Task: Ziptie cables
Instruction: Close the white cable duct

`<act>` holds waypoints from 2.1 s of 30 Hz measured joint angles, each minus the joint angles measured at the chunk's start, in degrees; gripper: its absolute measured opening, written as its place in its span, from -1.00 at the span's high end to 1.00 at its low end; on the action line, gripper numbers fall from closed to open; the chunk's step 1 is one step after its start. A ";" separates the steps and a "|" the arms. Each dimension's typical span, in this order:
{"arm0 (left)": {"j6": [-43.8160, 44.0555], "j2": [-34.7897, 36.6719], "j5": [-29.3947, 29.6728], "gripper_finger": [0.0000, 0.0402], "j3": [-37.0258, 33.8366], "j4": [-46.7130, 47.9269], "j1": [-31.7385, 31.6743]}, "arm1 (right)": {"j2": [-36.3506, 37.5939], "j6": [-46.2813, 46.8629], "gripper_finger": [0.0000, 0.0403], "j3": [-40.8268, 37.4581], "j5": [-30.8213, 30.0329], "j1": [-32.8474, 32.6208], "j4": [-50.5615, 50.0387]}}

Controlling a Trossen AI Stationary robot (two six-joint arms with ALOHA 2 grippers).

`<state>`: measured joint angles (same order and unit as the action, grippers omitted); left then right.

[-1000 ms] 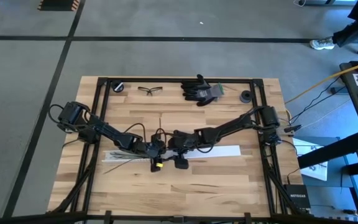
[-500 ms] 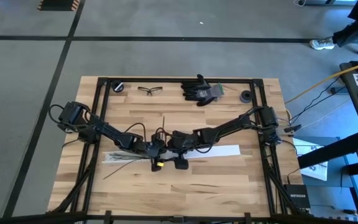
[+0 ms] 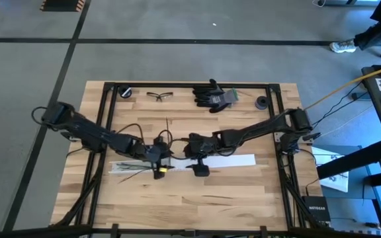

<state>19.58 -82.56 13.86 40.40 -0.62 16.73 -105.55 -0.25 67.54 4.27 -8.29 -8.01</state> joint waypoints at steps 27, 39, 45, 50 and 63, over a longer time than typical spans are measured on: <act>2.18 -8.41 11.36 -0.49 -12.68 -20.45 9.01 | 2.25 3.06 -0.67 -11.94 -0.21 -0.31 20.41; 1.23 -10.73 11.37 -0.08 -12.61 -25.36 8.33 | 2.25 3.01 -0.67 -11.94 -0.11 -0.33 20.11; 1.28 -10.73 11.57 -0.04 -12.63 -25.42 8.31 | 1.90 4.30 -0.67 -11.84 1.06 -1.39 18.80; 1.35 -10.73 11.55 -0.04 -12.66 -25.40 8.24 | 0.40 4.78 -0.67 -10.76 -1.22 -2.95 16.85; 1.46 -10.71 11.54 -0.04 -12.68 -25.36 8.19 | -2.25 4.74 -0.45 -10.81 -4.56 -3.31 15.93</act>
<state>21.04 -93.27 25.40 27.73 -25.99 24.92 -107.81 4.49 56.73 -0.30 -11.60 7.93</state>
